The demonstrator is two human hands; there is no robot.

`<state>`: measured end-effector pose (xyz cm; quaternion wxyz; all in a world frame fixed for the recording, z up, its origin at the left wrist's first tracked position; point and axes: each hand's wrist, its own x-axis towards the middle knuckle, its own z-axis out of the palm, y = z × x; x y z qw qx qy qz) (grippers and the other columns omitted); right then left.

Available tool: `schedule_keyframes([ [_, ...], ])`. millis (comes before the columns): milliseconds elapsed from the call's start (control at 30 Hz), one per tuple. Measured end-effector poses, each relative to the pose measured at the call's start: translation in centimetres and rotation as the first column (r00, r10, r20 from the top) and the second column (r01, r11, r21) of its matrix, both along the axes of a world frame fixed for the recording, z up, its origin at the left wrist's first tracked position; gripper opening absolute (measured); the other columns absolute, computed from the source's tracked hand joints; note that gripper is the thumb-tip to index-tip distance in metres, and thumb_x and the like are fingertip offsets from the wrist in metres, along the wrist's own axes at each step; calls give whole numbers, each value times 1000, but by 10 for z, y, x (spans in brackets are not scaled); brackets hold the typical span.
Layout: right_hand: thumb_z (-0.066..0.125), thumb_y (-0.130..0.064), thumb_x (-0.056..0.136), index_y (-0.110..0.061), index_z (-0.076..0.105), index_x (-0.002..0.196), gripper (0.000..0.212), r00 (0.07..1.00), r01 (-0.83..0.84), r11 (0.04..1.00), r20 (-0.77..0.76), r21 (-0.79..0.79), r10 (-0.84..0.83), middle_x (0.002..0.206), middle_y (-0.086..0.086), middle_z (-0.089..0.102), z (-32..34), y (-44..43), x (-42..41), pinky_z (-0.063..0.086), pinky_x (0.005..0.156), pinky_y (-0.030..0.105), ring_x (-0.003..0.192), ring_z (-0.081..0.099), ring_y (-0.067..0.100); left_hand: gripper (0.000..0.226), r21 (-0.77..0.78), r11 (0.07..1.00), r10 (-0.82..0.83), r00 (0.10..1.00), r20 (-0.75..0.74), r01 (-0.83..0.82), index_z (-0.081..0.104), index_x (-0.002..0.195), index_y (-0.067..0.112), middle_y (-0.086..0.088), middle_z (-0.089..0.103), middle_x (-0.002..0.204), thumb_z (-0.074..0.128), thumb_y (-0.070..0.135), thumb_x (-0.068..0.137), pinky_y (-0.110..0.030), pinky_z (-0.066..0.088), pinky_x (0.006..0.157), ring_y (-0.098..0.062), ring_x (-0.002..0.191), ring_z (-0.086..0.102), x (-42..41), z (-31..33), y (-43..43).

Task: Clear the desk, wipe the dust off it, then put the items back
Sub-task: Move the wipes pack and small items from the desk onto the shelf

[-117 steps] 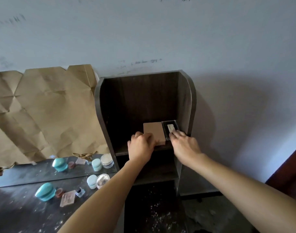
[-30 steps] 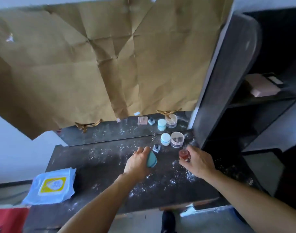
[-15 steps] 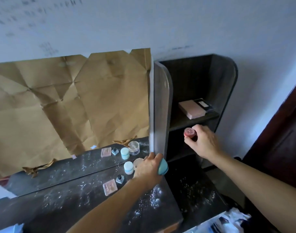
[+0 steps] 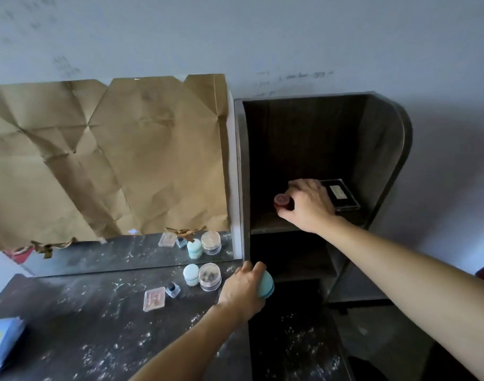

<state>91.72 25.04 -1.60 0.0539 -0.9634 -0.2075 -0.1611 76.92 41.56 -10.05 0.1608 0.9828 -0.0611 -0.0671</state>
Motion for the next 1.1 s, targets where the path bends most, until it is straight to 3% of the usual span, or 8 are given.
schedule_keyframes([
  [167, 42, -64, 82, -27, 63, 117, 55, 999, -41, 994, -27, -101, 39, 132, 0, 49, 4, 6, 17, 36, 94, 42, 119, 42, 25, 61, -2, 996, 90, 995, -36, -91, 39, 124, 20, -5, 46, 118, 67, 25, 70, -40, 48, 82, -31, 106, 54, -9, -8, -9],
  [367, 40, -59, 89, -26, 57, 123, 50, 994, -84, 984, -85, -158, 71, 119, 8, 51, 6, 37, 22, 33, 87, 40, 110, 39, 27, 59, 48, 989, 143, 989, -44, -141, 39, 126, 20, -5, 48, 121, 65, 25, 73, -39, 47, 80, -29, 110, 52, -9, -8, -6],
  [500, 47, -45, 93, -19, 53, 126, 43, 984, -80, 982, -169, -169, 51, 125, 8, 52, 10, 55, 26, 33, 86, 39, 111, 41, 28, 60, 48, 990, 138, 989, -48, -136, 39, 127, 19, -6, 48, 119, 64, 23, 73, -37, 46, 81, -30, 110, 52, -2, -7, -6],
  [633, 53, -33, 92, -18, 49, 129, 40, 977, -81, 996, -199, -44, 71, 126, 7, 55, 20, 52, 21, 34, 89, 39, 112, 44, 28, 61, 41, 993, 114, 992, -51, -112, 38, 127, 19, -8, 48, 117, 64, 22, 72, -39, 46, 81, -33, 105, 54, 4, -7, -14],
  [733, 54, -31, 92, -18, 51, 131, 41, 992, -118, 980, -29, 161, 125, 117, 4, 60, 25, 26, 4, 36, 85, 36, 108, 50, 27, 60, 22, 996, 91, 995, -52, -90, 37, 126, 19, -8, 47, 116, 65, 22, 72, -41, 48, 81, -34, 104, 53, 11, -11, -19],
  [867, 65, -21, 84, -14, 66, 109, 26, 975, -214, 869, 148, 446, 164, 89, -2, 68, 3, -24, -13, 49, 77, 36, 88, 61, 21, 64, 18, 996, 91, 995, -47, -90, 35, 127, 17, -8, 48, 116, 68, 23, 72, -41, 48, 81, -33, 105, 54, 27, -21, -30],
  [967, 61, -17, 86, -12, 67, 104, 20, 970, -227, 835, 193, 501, 148, 85, -4, 65, -24, -64, -38, 51, 66, 30, 79, 60, 14, 65, -18, 994, 102, 993, -58, -104, 34, 126, 14, -10, 50, 116, 70, 24, 73, -40, 45, 85, -32, 107, 54, 45, -33, -45],
  [1100, 56, -16, 87, -11, 68, 100, 19, 983, -161, 847, 158, 507, 93, 83, -4, 64, -72, -113, -75, 45, 69, 19, 78, 58, 12, 67, -57, 992, 109, 989, -97, -115, 36, 127, 15, -11, 50, 119, 73, 24, 72, -38, 44, 87, -32, 110, 53, 72, -50, -70],
])
